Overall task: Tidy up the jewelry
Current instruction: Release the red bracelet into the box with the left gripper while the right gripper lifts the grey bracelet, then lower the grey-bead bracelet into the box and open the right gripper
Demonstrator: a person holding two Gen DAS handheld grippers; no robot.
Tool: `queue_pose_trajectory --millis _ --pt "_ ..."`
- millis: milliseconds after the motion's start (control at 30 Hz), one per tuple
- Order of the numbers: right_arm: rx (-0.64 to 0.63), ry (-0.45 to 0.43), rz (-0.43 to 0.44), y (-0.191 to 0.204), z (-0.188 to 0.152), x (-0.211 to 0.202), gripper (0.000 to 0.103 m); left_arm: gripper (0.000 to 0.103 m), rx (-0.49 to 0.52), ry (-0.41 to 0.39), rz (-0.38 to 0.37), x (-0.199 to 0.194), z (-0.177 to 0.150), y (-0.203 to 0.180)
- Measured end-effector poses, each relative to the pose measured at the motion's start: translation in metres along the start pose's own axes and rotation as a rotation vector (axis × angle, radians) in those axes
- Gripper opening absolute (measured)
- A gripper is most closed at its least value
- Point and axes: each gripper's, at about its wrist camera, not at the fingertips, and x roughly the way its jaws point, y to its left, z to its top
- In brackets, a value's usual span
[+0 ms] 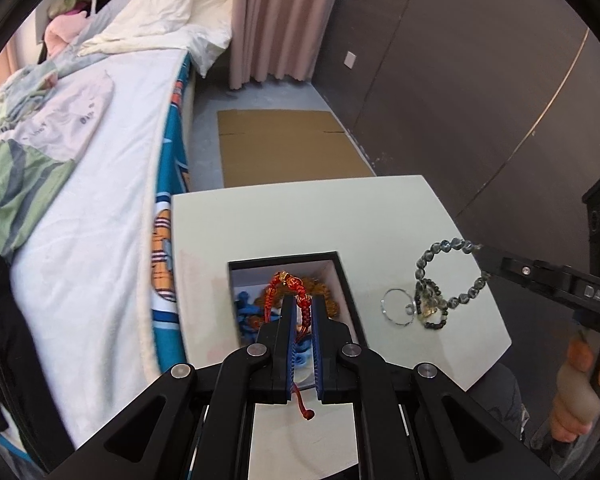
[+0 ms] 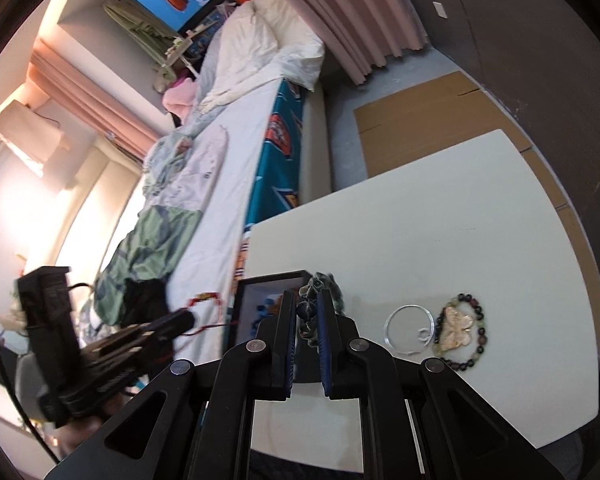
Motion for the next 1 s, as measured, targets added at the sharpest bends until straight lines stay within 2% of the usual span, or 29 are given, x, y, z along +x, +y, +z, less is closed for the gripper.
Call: queue_pose_trajectory --millis 167,300,400,467,533,633,767,933,1000 --pt "-0.019 -0.015 -0.017 0.004 0.000 -0.009 0.012 0.008 0.001 0.017 -0.042 0.012 0.007 -0.009" --pt "-0.023 -0.011 -0.036 0.003 0.001 -0.009 0.012 0.009 -0.066 0.075 -0.062 0.023 0.008 0.001" --pt "-0.025 0.000 -0.036 0.003 0.001 -0.003 0.012 0.011 -0.090 0.083 -0.065 0.021 0.005 0.010" --pt "-0.029 0.012 -0.030 0.006 0.001 0.003 0.012 0.022 -0.091 0.082 -0.063 0.017 0.003 0.013" --pt "-0.035 0.024 -0.018 0.011 0.001 0.010 0.012 0.045 -0.096 0.062 -0.058 0.010 0.001 0.017" --pt "-0.048 0.039 -0.002 0.020 0.000 0.020 0.012 0.061 -0.106 0.026 -0.044 -0.002 0.001 0.024" --pt "-0.066 0.065 0.036 0.035 -0.001 0.034 0.012 0.066 -0.131 -0.002 -0.021 -0.016 -0.001 0.037" --pt "-0.064 0.074 0.176 0.051 0.000 0.045 0.012 0.068 -0.164 -0.020 -0.005 -0.024 -0.003 0.049" --pt "-0.044 0.092 0.132 0.048 0.001 0.054 0.015 0.068 -0.172 -0.022 -0.003 -0.025 -0.003 0.052"
